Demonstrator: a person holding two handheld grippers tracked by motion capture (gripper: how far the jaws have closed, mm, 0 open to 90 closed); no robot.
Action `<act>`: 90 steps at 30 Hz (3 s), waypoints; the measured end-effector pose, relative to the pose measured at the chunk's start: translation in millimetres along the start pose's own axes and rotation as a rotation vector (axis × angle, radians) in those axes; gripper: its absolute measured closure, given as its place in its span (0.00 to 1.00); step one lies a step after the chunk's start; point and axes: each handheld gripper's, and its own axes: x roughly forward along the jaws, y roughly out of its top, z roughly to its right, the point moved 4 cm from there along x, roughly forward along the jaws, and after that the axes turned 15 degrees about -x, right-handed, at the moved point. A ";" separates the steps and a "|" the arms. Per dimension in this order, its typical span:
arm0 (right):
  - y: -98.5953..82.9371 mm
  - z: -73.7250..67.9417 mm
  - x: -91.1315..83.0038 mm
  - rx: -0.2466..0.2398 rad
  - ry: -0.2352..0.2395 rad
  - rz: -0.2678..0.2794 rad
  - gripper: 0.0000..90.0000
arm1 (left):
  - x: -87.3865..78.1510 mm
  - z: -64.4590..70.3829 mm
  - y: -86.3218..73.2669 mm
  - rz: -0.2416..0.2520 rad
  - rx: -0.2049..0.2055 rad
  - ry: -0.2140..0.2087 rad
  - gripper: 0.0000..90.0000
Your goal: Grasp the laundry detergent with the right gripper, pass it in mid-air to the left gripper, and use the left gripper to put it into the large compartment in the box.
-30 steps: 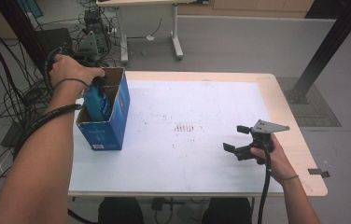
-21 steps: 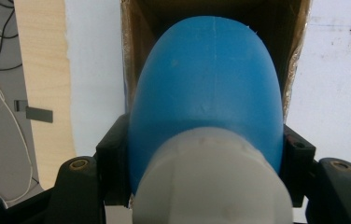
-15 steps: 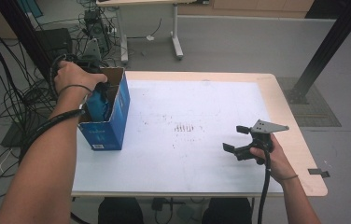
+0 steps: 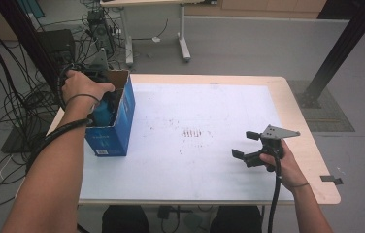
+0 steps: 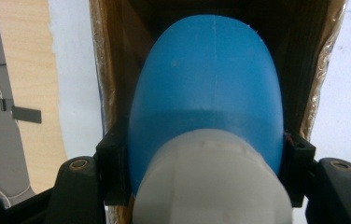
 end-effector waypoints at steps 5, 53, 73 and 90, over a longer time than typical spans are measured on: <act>-0.2 -0.5 -0.1 0.002 -0.001 0.000 0.01 | 4.0 0.4 0.6 -0.009 0.004 0.003 0.42; 0.8 -1.1 -2.1 0.000 -0.007 -0.004 0.01 | 25.5 -4.2 0.7 -0.046 0.012 -0.009 0.42; 2.1 1.9 -5.0 -0.004 -0.011 0.001 0.01 | 25.6 -2.3 0.8 -0.051 0.007 -0.004 0.42; 2.8 2.9 -5.3 -0.004 -0.012 0.004 0.01 | 25.6 -3.9 1.4 -0.058 0.002 -0.007 0.42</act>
